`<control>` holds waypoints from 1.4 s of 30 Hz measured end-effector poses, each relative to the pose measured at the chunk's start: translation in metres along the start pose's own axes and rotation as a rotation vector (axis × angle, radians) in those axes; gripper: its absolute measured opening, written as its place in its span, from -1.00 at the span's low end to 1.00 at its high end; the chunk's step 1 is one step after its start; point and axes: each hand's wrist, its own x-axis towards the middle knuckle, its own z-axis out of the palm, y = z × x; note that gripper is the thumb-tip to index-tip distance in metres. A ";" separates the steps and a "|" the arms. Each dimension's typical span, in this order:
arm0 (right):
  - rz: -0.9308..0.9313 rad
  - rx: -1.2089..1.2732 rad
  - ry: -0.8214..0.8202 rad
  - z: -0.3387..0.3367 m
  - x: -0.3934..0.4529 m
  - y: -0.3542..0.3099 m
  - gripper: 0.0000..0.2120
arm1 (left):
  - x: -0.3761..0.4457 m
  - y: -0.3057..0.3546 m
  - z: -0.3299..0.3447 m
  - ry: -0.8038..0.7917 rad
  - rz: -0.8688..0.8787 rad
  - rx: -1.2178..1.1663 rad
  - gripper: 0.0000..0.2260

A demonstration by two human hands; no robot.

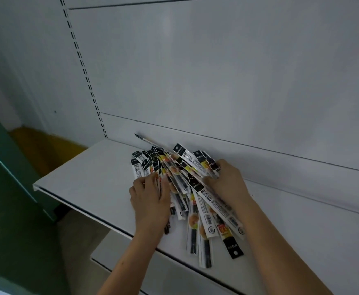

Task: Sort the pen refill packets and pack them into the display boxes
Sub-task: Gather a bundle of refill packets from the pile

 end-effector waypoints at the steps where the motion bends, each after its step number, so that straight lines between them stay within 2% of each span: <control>1: -0.015 0.000 0.008 -0.002 0.000 0.001 -0.51 | 0.000 0.000 0.000 0.005 0.002 -0.007 -0.60; 6: -0.067 0.167 0.097 -0.024 0.003 0.003 -0.79 | -0.001 0.003 0.000 0.049 0.005 0.025 -0.62; 9: -0.079 0.251 0.087 -0.043 0.002 0.004 -0.89 | -0.002 0.003 -0.002 0.081 0.017 0.040 -0.64; 13: -0.098 0.373 0.134 -0.064 -0.007 0.004 -0.86 | -0.006 0.007 -0.005 0.122 0.087 0.044 -0.64; 17: -0.107 0.600 0.225 -0.090 -0.029 0.004 -0.71 | -0.011 0.013 -0.009 0.189 0.227 -0.004 -0.69; 20: -0.100 0.726 0.243 -0.093 -0.048 0.018 -0.84 | -0.018 0.025 -0.008 0.167 0.325 -0.065 -0.70; 23: 0.005 0.670 0.129 -0.074 -0.065 0.046 -0.86 | -0.022 0.049 -0.002 0.050 0.403 -0.192 -0.76; 25: 0.091 0.599 0.060 -0.061 -0.074 0.062 -0.81 | -0.024 0.070 0.002 -0.116 0.420 -0.286 -0.79; 30: 0.116 0.601 0.049 -0.050 -0.077 0.070 -0.68 | -0.024 0.125 0.012 -0.551 0.455 -0.413 -0.63; 33: 0.064 0.588 0.019 -0.053 -0.078 0.068 -0.74 | -0.017 0.143 0.021 -0.631 0.498 -0.346 -0.69; 37: 0.052 0.552 -0.073 -0.053 -0.081 0.068 -0.81 | -0.006 0.150 0.030 -0.741 0.441 -0.336 -0.79; 42: 0.056 0.389 0.006 -0.048 -0.076 0.074 -0.73 | -0.006 0.149 0.036 -0.748 0.413 -0.437 -0.76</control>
